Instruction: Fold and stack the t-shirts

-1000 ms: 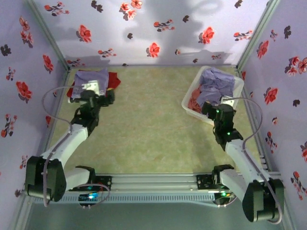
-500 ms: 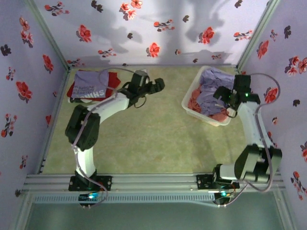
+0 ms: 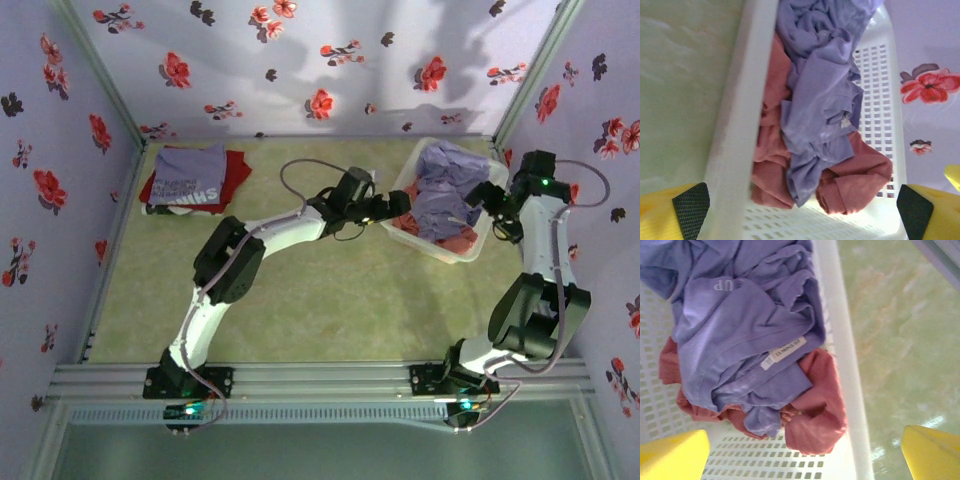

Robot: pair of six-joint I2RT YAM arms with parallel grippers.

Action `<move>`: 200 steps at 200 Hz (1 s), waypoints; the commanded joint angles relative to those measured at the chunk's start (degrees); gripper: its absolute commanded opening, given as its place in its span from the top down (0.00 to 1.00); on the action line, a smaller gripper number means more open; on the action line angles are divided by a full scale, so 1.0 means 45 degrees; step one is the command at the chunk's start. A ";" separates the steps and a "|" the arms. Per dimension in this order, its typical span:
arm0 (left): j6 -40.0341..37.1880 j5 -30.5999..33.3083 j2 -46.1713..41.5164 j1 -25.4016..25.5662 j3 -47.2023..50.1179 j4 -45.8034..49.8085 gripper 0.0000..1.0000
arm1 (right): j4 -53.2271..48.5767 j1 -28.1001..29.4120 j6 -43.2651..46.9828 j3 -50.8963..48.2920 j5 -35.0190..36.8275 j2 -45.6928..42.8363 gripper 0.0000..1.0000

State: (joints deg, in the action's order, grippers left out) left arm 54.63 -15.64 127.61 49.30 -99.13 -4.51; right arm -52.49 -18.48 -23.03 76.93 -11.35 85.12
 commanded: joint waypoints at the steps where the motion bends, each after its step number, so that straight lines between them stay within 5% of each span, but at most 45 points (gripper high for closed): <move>1: 0.0619 -0.0873 0.0353 0.0266 -0.0708 -0.0225 0.01 | -0.0544 -0.0187 0.0136 -0.0094 -0.0478 -0.0449 0.01; 65: 0.3480 -0.1939 0.1338 0.1143 -0.0809 -0.2511 0.01 | -0.1065 -0.0779 0.0660 0.0191 -0.0776 -0.0844 0.01; 121: 0.3080 -0.2541 0.1641 0.1307 -0.1437 -0.2232 0.00 | -0.0659 -0.0758 0.0996 0.0034 -0.2072 -0.0942 0.01; 143: 0.2697 -0.2073 0.0908 0.0904 -0.0340 -0.2272 0.01 | -0.0493 -0.0448 0.0646 0.0210 -0.2604 -0.0587 0.02; 168: 0.1617 -0.1279 -0.0384 0.0199 0.1028 -0.1882 0.00 | -0.0738 0.0550 0.0984 0.0689 -0.1440 0.0051 0.03; 200: -0.1175 -0.0971 -0.1288 -0.0494 0.0703 0.2135 0.01 | -0.1391 0.1177 0.2066 0.1544 -0.0114 0.1724 0.15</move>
State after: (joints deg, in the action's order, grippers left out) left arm 61.32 -22.44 128.29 49.52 -94.35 -7.55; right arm -55.66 -14.37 -18.13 80.01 -16.88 87.20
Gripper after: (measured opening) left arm 0.994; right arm 0.910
